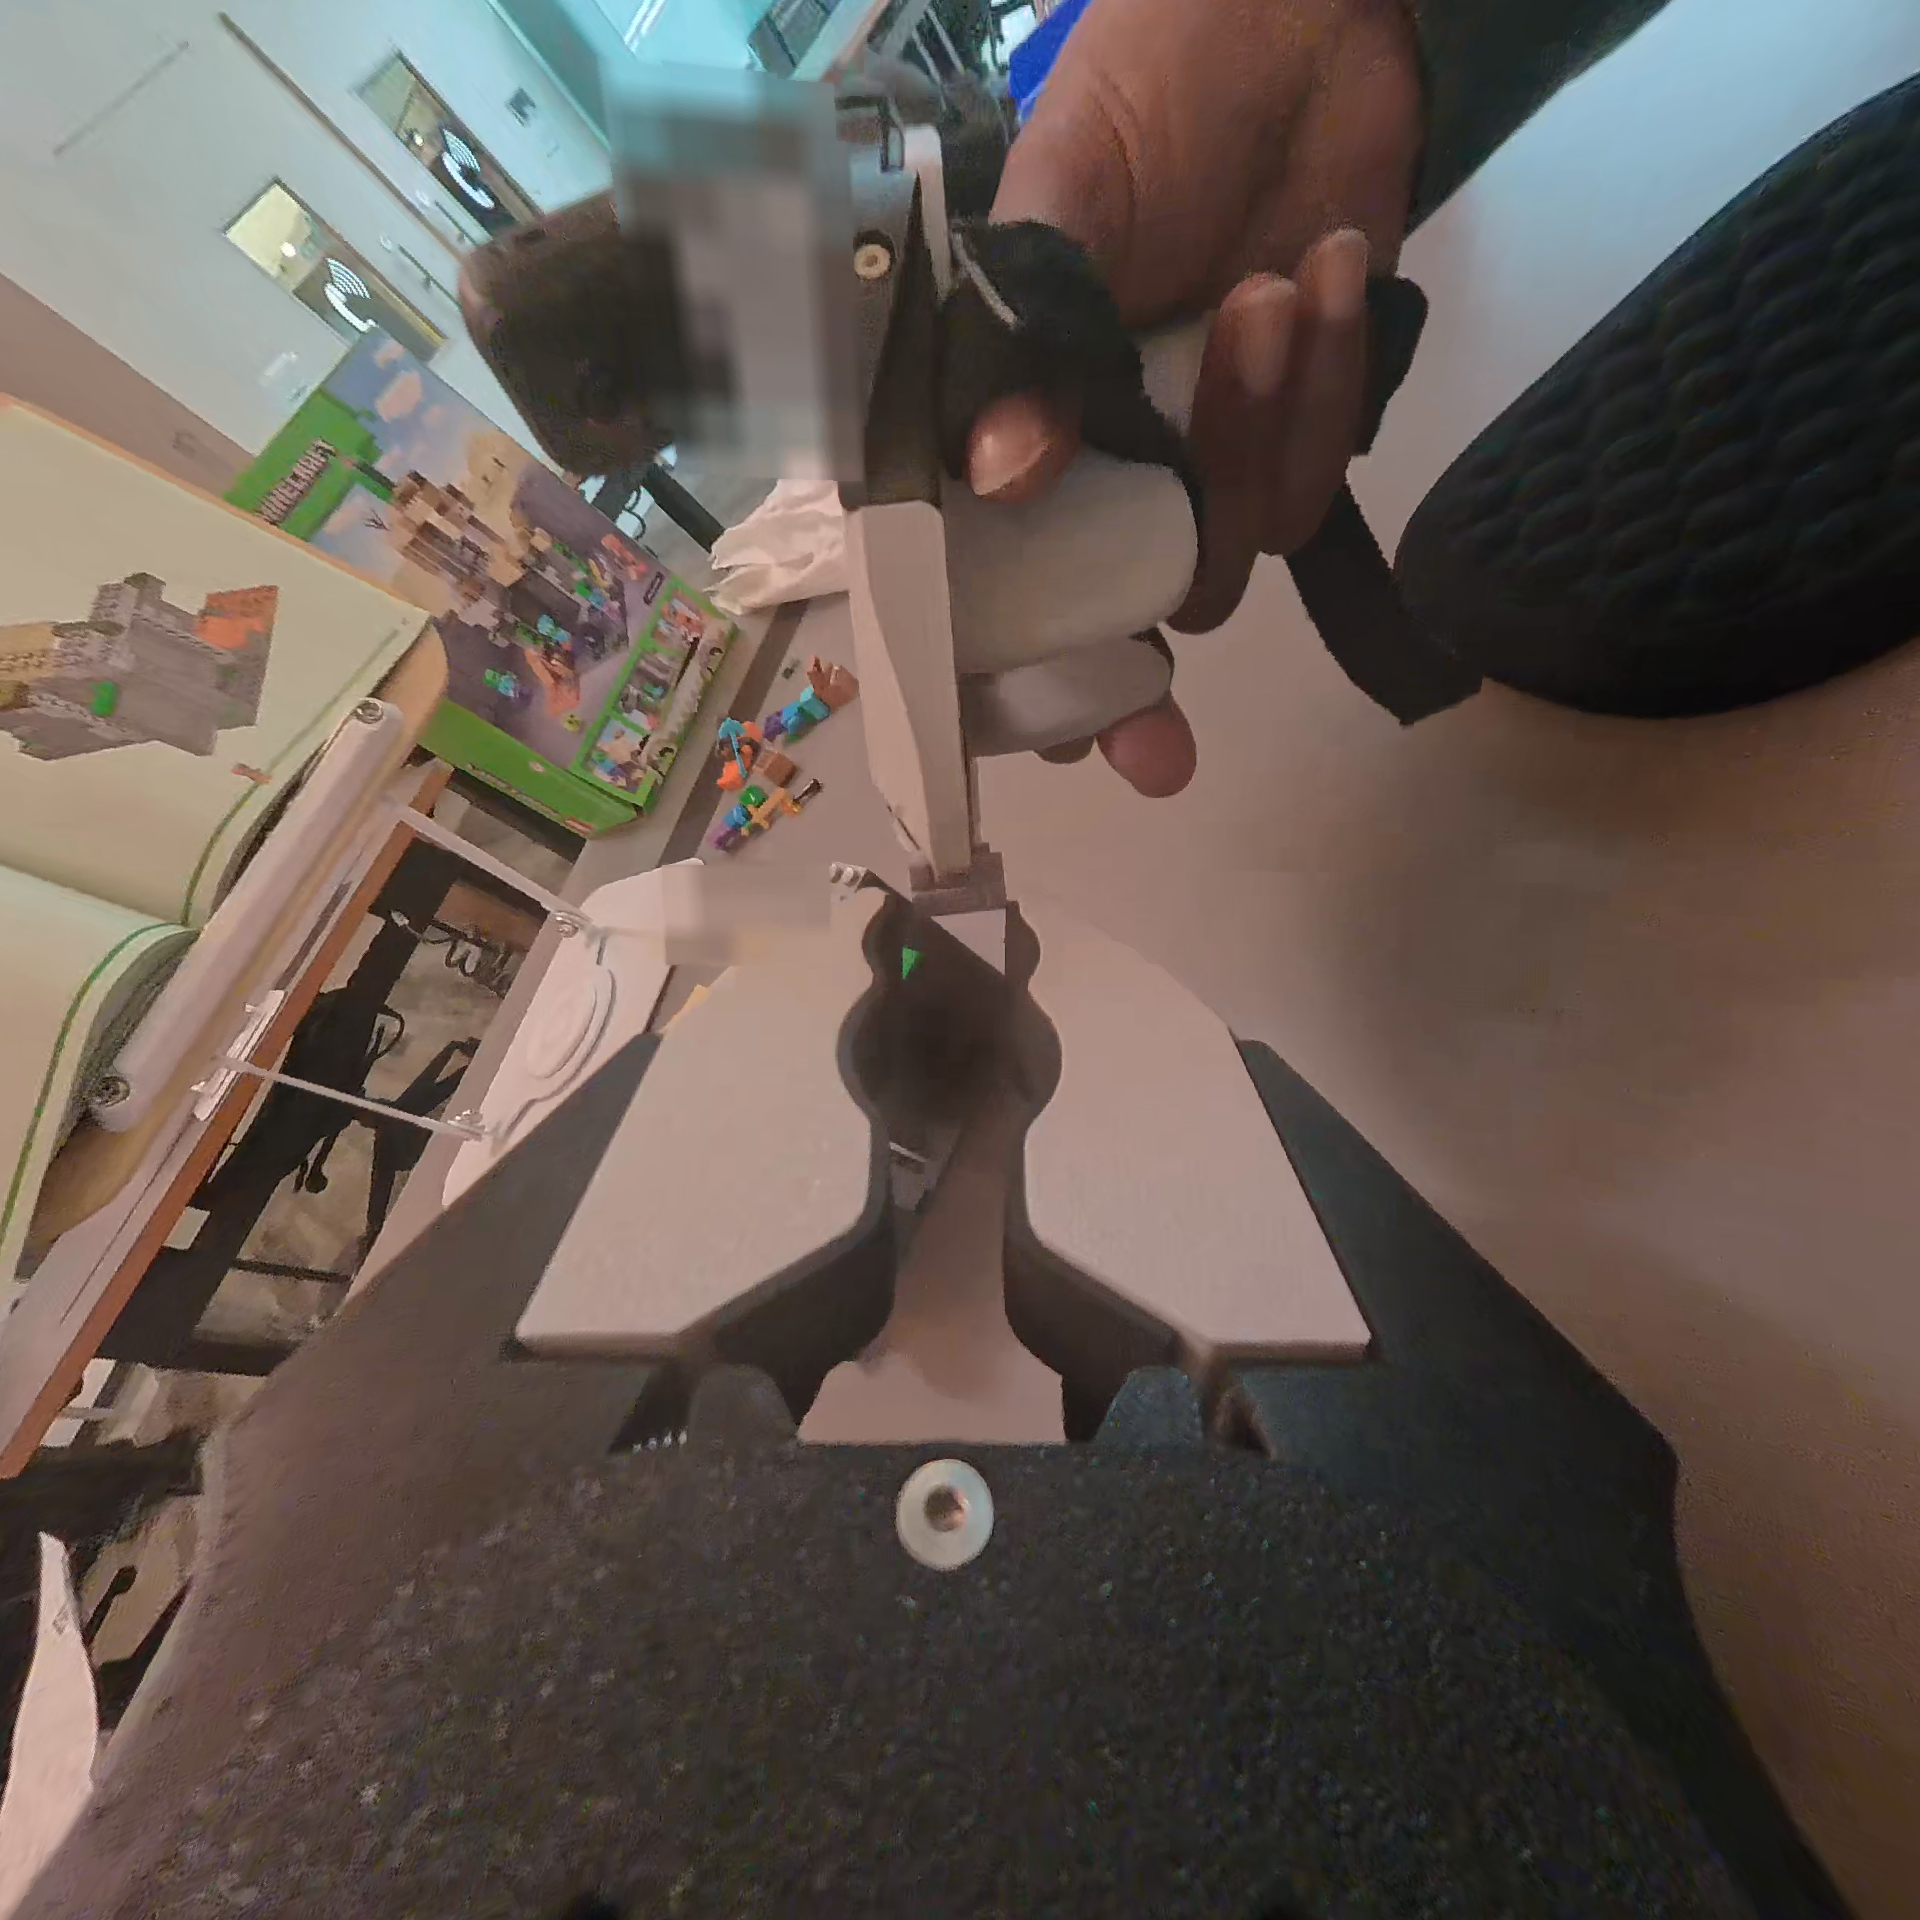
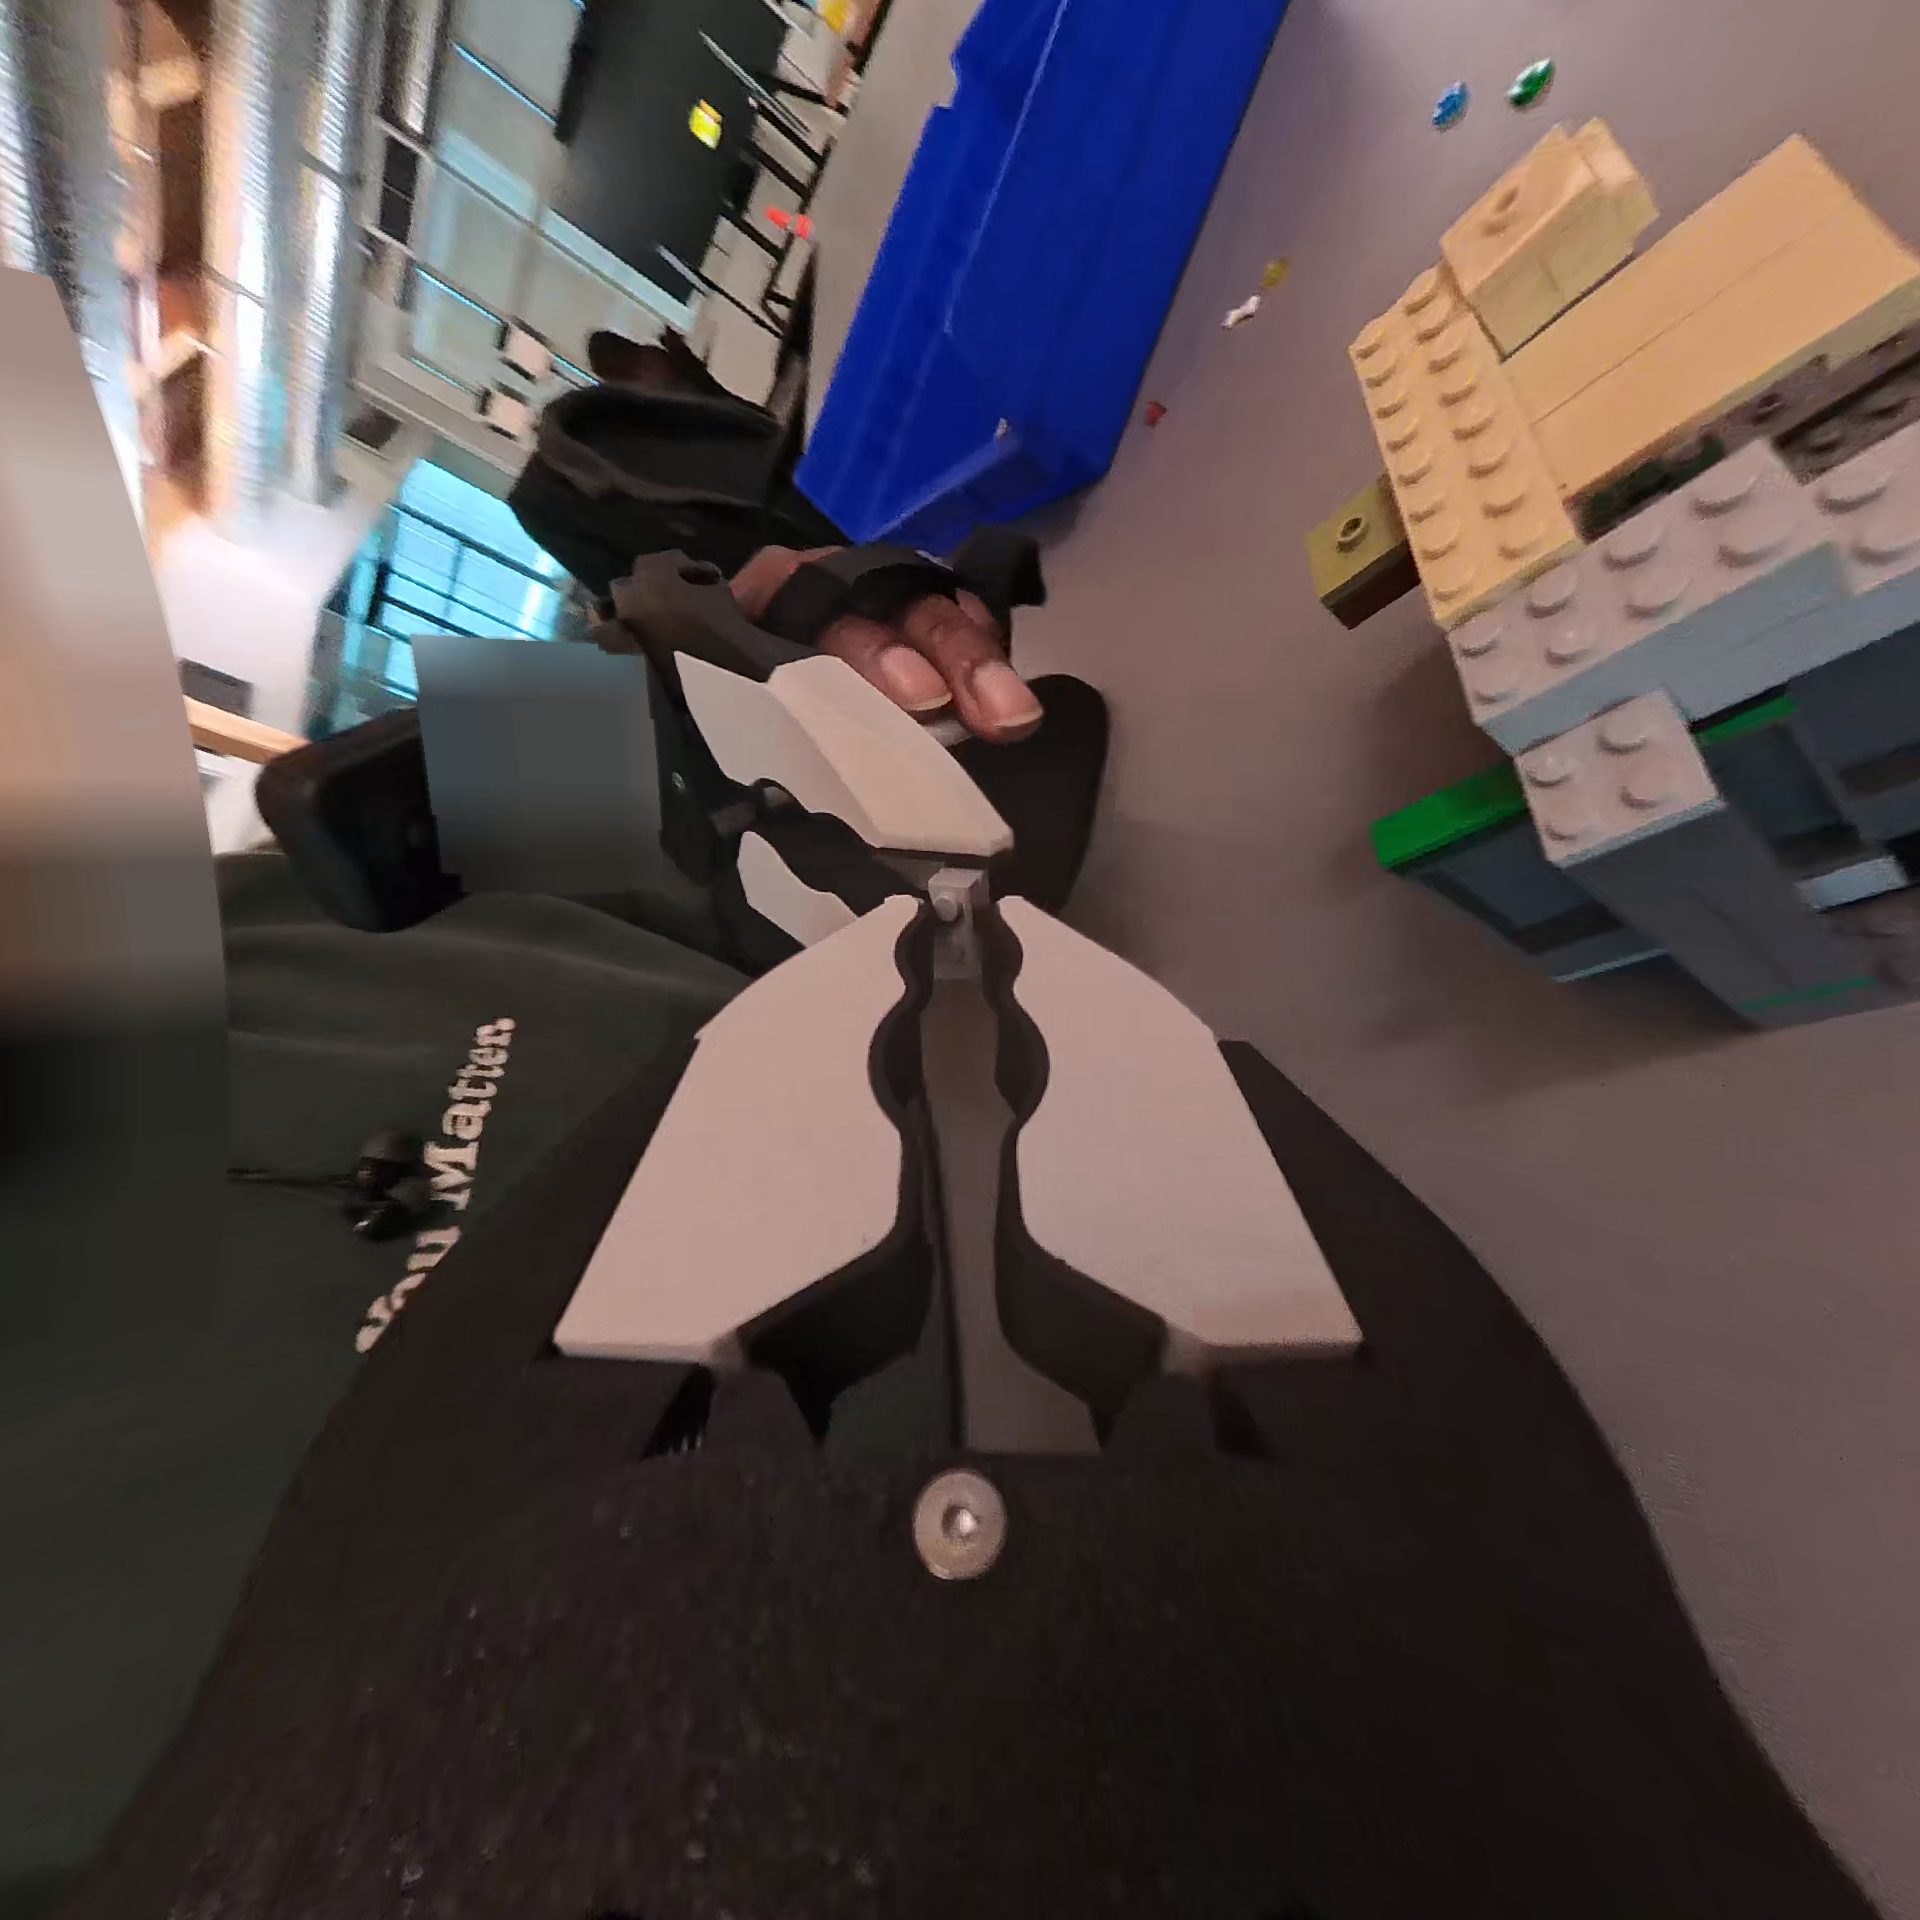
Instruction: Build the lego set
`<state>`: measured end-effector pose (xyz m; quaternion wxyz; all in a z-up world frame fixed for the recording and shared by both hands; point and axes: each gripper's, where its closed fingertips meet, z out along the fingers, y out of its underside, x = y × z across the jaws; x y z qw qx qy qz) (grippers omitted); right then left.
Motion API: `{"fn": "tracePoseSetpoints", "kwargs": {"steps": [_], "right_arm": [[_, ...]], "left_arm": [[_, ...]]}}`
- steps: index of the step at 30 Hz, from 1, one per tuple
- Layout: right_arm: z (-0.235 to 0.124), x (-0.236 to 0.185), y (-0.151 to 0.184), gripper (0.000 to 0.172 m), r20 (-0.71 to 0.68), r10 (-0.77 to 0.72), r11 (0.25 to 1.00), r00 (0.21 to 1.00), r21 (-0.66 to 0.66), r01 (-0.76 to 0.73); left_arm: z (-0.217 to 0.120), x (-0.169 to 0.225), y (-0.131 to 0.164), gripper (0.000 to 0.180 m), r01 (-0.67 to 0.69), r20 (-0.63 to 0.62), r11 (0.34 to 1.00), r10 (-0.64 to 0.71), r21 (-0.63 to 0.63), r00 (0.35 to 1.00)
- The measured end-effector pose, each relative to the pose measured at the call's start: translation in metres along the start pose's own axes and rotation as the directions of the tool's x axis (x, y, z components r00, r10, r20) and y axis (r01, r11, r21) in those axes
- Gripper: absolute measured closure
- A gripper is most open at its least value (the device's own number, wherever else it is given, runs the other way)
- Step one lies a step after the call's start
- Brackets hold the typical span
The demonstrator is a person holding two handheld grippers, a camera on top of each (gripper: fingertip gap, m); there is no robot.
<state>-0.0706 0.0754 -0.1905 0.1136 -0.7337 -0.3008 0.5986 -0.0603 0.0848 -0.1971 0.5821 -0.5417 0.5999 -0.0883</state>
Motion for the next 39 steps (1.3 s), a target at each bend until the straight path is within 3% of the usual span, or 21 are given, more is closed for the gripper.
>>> {"fn": "tracePoseSetpoints", "kwargs": {"steps": [8, 15, 23, 26, 31, 35, 39], "right_arm": [[0.0, -0.007, -0.001, 0.163, 0.081, 0.018, 0.999, 0.997, 0.032, -0.02], [0.0, 0.001, 0.0, 0.156, -0.137, -0.211, 0.977, 0.968, -0.018, 0.211], [0.002, 0.0, 0.0, 0.164, -0.162, -0.248, 0.968, 0.955, -0.065, 0.241], [-0.015, 0.008, -0.016, 0.164, -0.263, -0.362, 0.931, 0.895, -0.159, 0.33], [-0.05, 0.042, -0.044, 0.164, -0.418, -0.544, 0.815, 0.727, -0.47, 0.34], [-0.049, 0.059, -0.043, 0.164, -0.406, -0.618, 0.72, 0.674, -0.635, 0.278], [-0.044, 0.065, -0.039, 0.164, -0.391, -0.629, 0.679, 0.672, -0.697, 0.23]], "left_arm": [[-0.002, 0.001, -0.005, 0.164, 0.031, -0.018, 0.999, -0.03, 0.04, 0.999], [-0.001, 0.0, 0.003, 0.164, 0.034, -0.018, 0.999, -0.034, -0.015, 0.999], [-0.002, -0.002, -0.001, 0.163, 0.043, 0.002, 0.999, -0.043, 0.018, 0.999], [-0.002, -0.015, 0.008, 0.156, 0.107, 0.036, 0.994, -0.108, 0.018, 0.994], [-0.004, -0.055, 0.053, 0.156, 0.274, 0.149, 0.961, -0.266, -0.032, 0.952], [-0.009, -0.069, 0.082, 0.153, 0.373, 0.178, 0.926, -0.359, -0.053, 0.916], [-0.004, -0.064, 0.101, 0.145, 0.396, 0.158, 0.91, -0.377, -0.121, 0.913]]}}
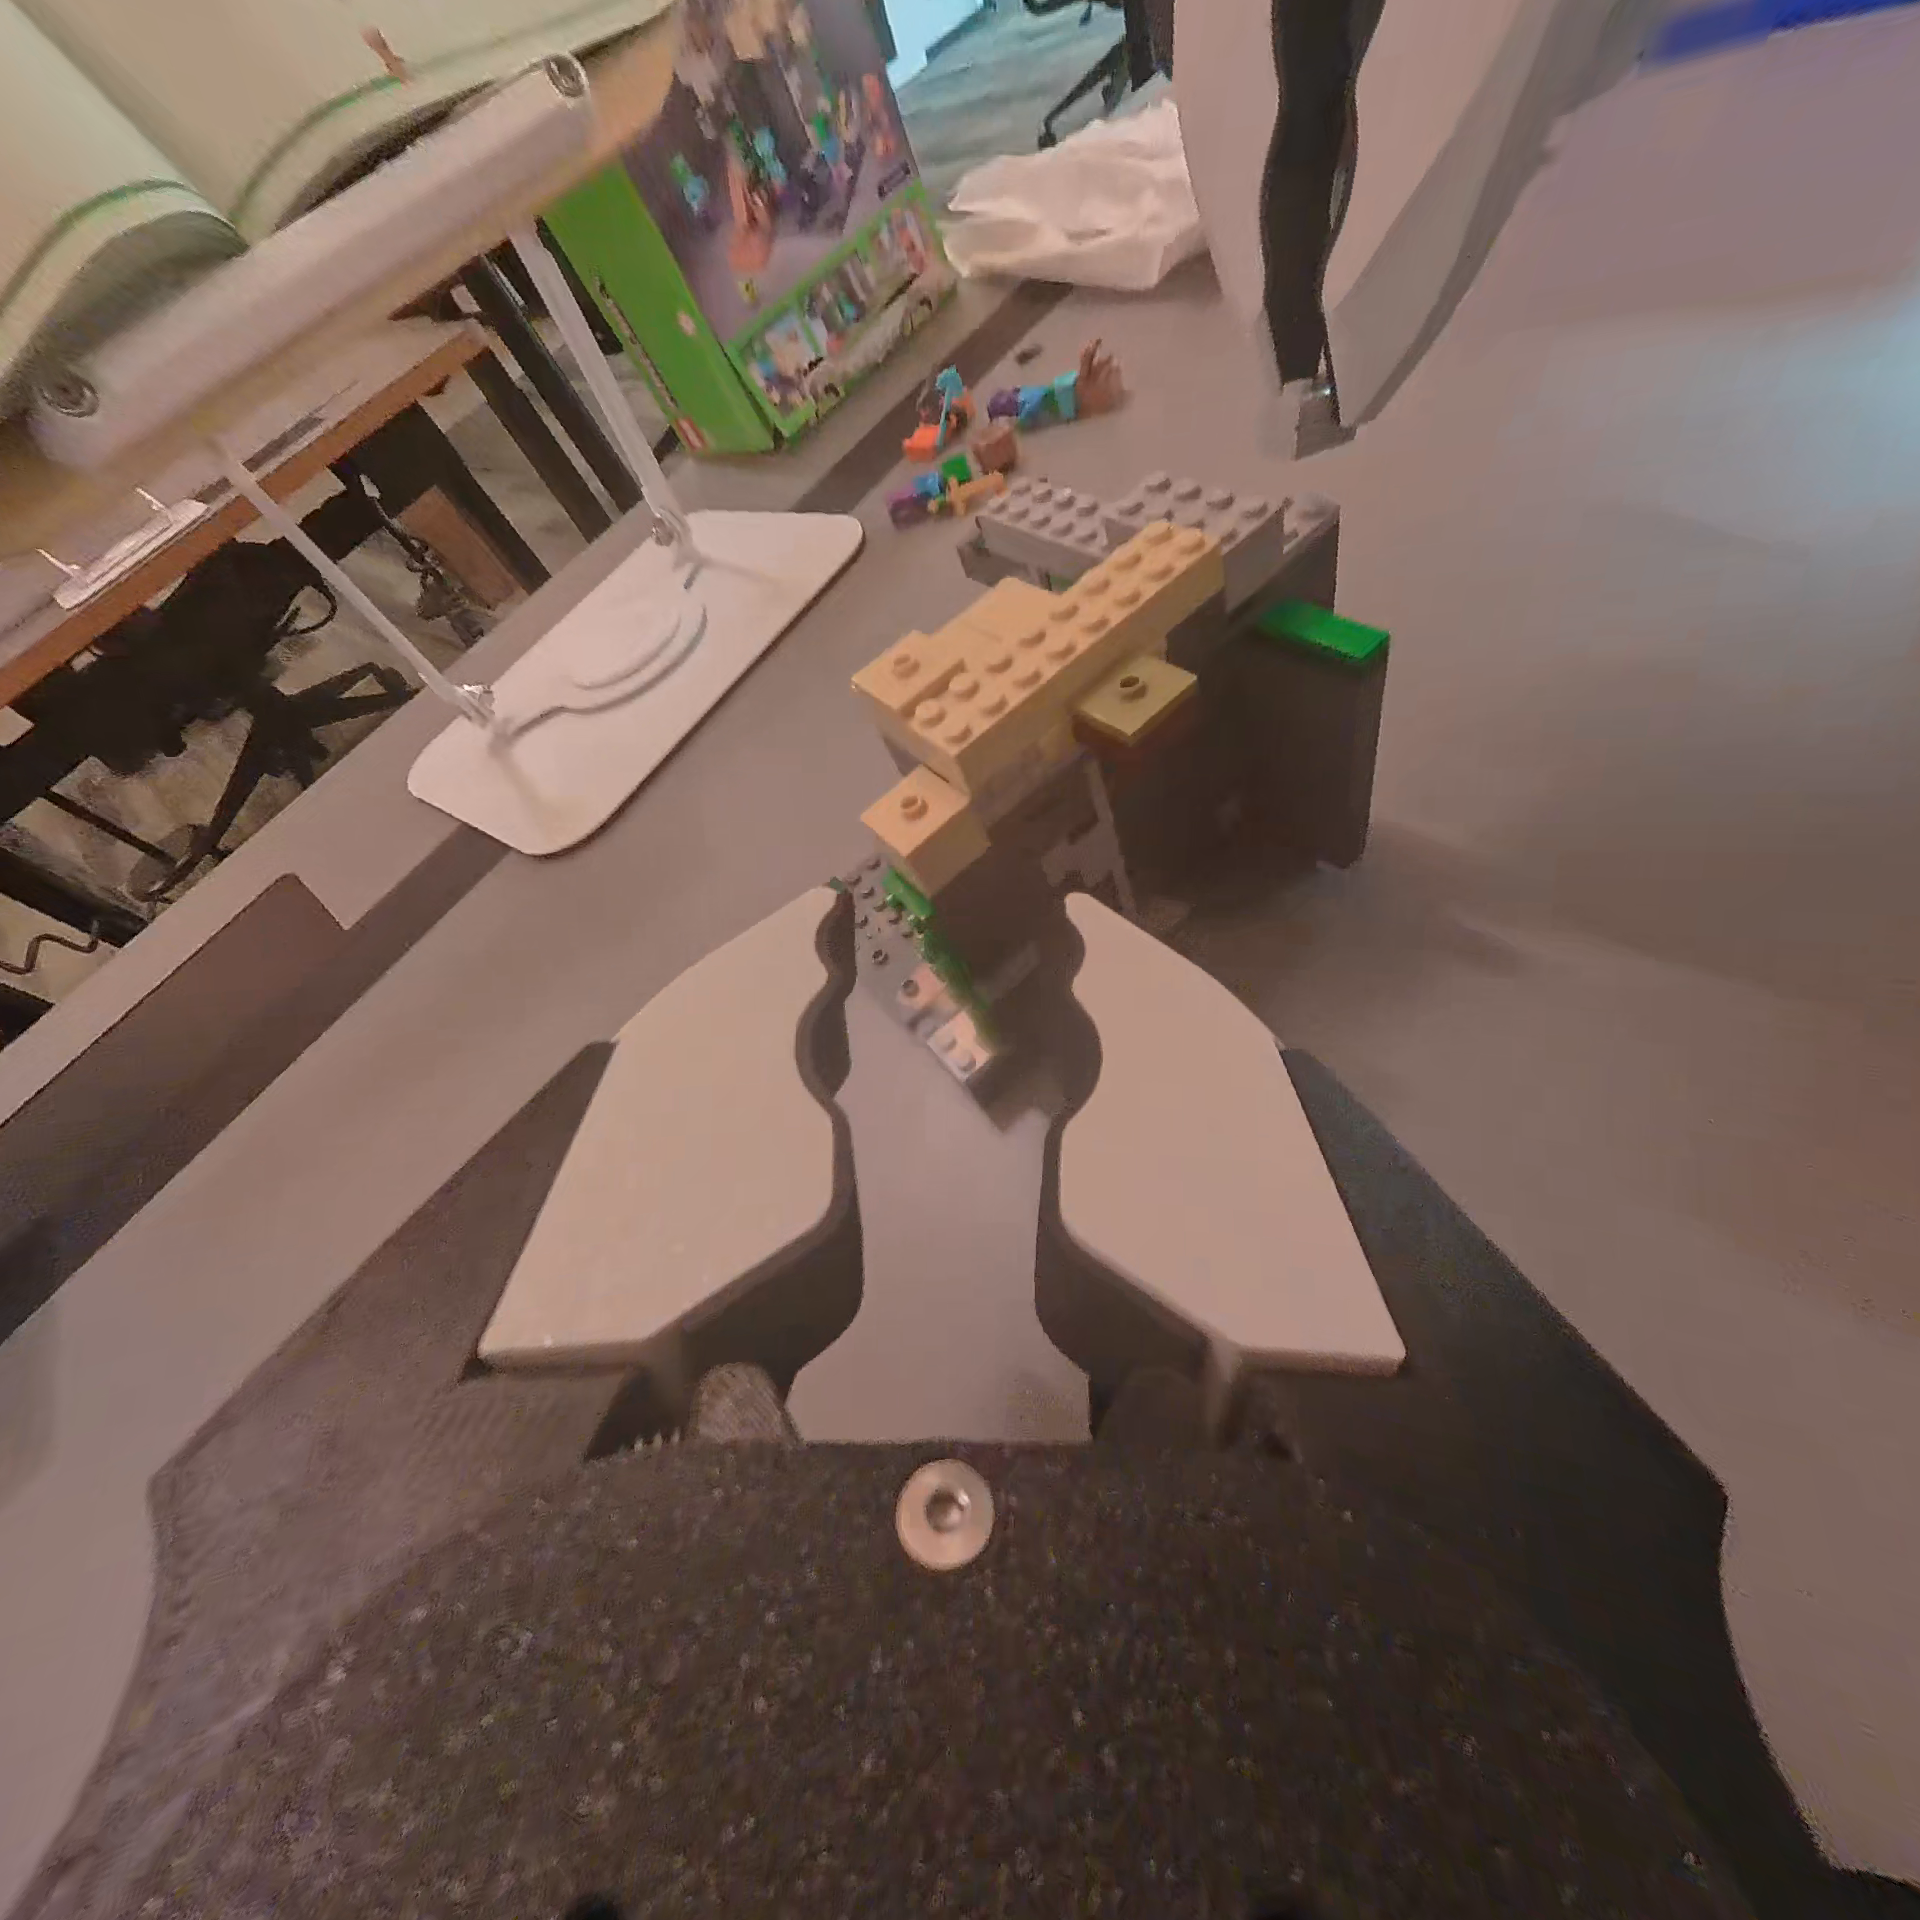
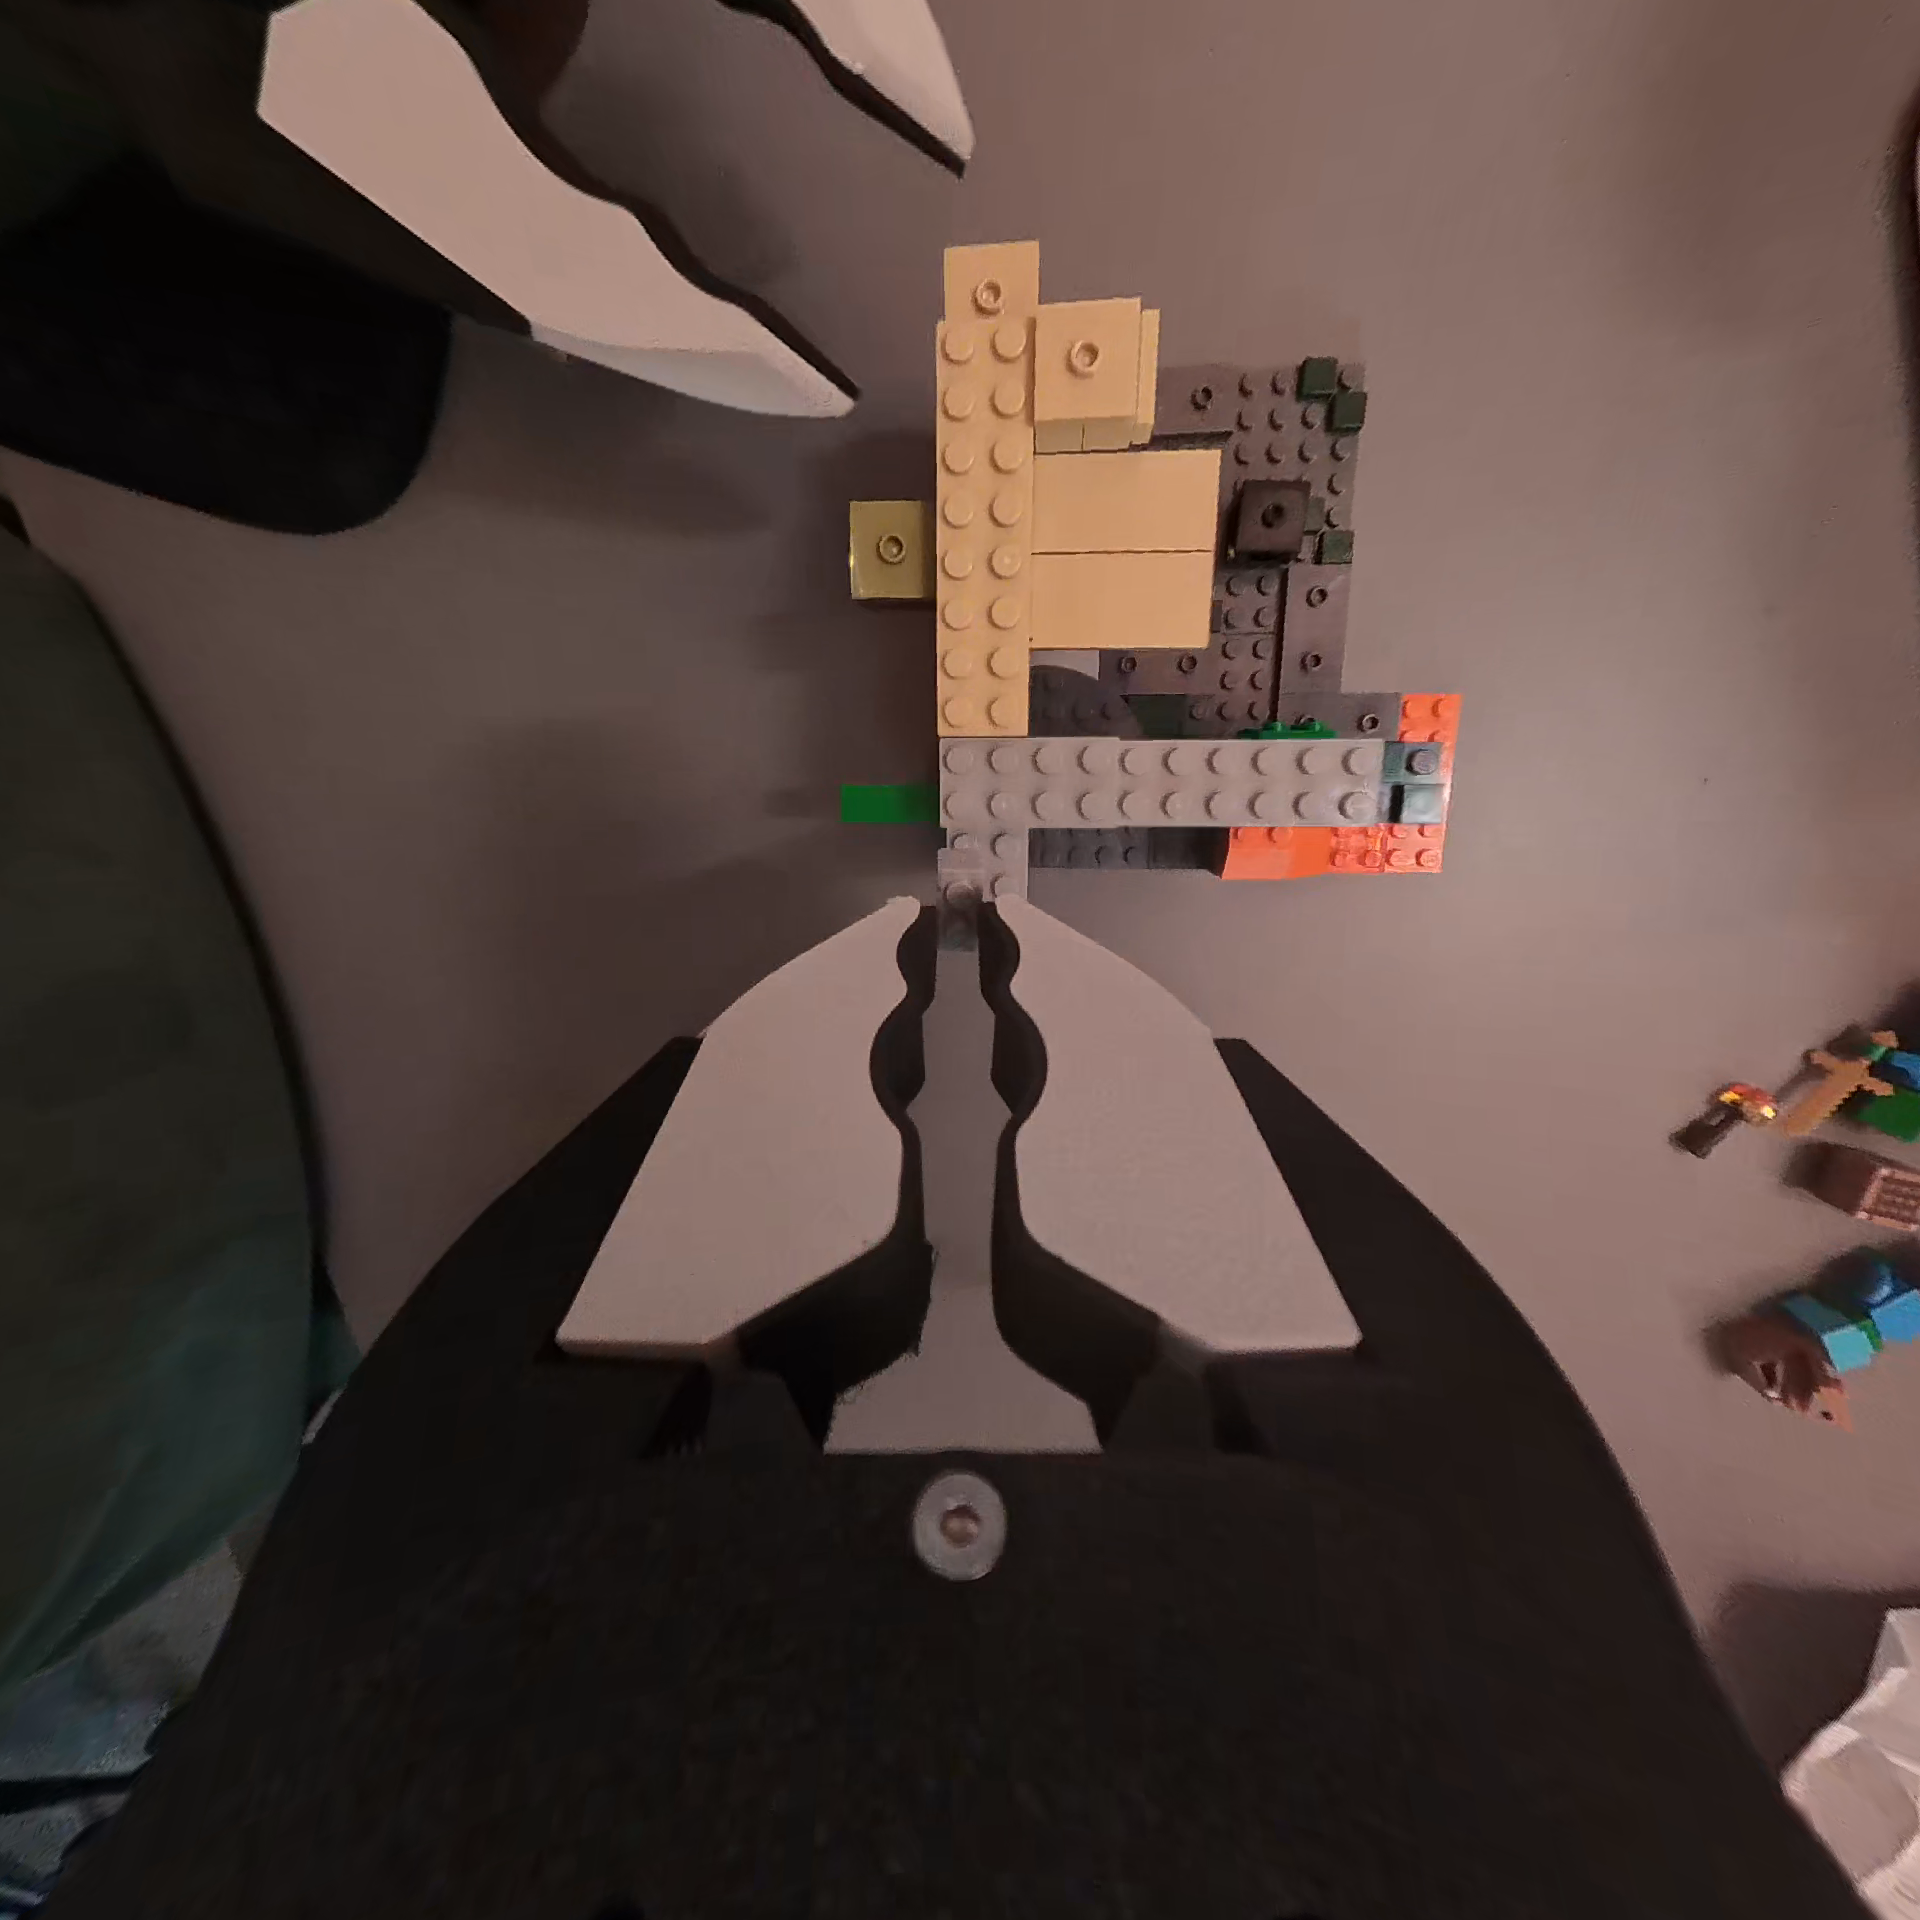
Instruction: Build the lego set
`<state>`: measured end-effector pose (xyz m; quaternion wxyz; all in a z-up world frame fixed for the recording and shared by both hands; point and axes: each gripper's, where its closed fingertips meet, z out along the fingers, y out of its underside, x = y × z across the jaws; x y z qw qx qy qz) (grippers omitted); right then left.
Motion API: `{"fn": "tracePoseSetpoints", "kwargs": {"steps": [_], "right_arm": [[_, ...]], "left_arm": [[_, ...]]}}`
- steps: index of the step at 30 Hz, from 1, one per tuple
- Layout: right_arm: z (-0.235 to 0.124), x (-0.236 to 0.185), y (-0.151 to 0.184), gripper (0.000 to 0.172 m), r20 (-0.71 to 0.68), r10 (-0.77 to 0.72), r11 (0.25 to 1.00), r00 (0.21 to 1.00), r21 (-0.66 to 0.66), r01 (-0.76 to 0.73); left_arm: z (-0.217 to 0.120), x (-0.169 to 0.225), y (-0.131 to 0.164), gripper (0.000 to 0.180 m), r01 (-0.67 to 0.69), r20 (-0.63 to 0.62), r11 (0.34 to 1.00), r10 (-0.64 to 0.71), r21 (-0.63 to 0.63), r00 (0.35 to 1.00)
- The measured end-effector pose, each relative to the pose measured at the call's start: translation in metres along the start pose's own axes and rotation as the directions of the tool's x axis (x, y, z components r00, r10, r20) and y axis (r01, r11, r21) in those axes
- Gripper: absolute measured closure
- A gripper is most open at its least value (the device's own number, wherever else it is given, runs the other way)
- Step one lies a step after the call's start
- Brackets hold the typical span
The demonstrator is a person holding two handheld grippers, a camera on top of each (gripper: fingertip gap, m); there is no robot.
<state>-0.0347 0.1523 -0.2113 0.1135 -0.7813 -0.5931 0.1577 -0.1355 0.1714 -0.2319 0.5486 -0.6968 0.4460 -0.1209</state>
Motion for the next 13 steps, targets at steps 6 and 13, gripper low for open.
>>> {"fn": "tracePoseSetpoints", "kwargs": {"steps": [6, 13], "right_arm": [[0.0059, -0.0004, -0.0003, 0.164, -0.013, -0.014, 0.998, 1.0, -0.059, 0.014], [0.0114, 0.0021, 0.0011, 0.164, -0.03, -0.032, 0.992, 0.999, -0.126, 0.028]], "left_arm": [[0.0068, 0.0061, 0.007, 0.146, -0.023, -0.026, 0.999, 0.023, -0.028, 0.999], [0.0072, 0.0094, 0.0062, 0.147, -0.036, -0.035, 0.999, 0.035, -0.024, 0.999]]}}
